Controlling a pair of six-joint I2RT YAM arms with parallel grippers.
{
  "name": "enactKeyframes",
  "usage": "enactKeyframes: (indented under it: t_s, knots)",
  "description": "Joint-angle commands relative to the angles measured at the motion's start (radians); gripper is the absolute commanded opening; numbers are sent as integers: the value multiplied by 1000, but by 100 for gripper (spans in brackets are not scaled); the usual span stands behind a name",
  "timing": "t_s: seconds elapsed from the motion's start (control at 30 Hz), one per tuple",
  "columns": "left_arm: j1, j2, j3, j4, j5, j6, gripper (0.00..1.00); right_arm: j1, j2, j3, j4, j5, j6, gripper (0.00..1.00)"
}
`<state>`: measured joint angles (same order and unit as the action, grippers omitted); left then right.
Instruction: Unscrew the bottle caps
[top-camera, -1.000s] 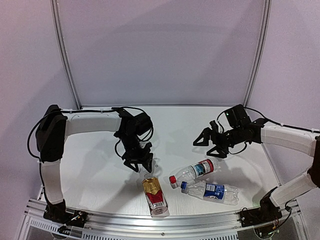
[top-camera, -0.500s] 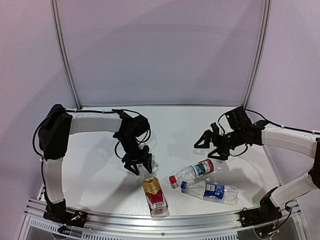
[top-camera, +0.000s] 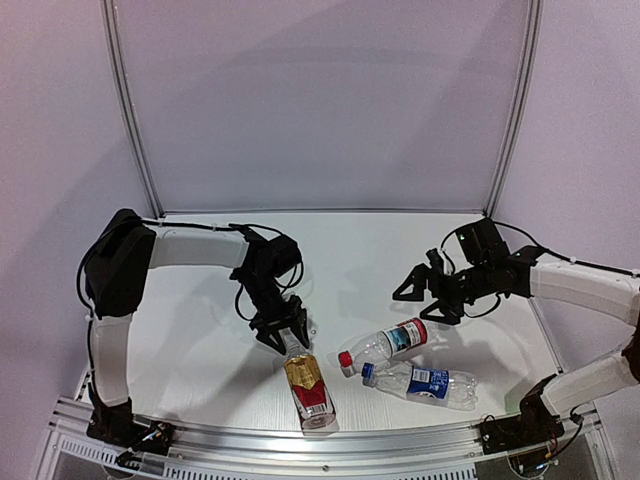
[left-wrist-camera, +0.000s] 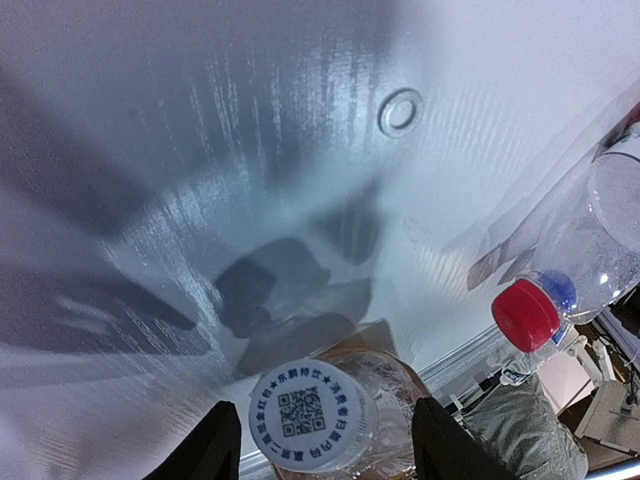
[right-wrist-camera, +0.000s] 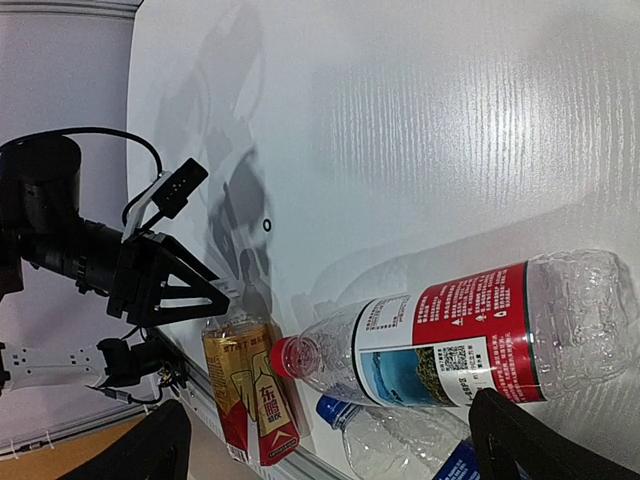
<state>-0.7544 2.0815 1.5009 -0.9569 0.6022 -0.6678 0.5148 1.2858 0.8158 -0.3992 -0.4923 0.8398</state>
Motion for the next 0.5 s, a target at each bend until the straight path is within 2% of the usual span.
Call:
enactKeyframes:
  t_s: [0.0,0.13,0.47]
  knots:
    - [-3,36,25,10,17,-28,55,11,-25,-23,-1,15,13,99]
    - [-4,50,30,12,21,-32,48,10,-31,-27,-3,17,13,99]
    - [6,34,41,8,-52,-33,20,10,-39,-32,-7,21,13,99]
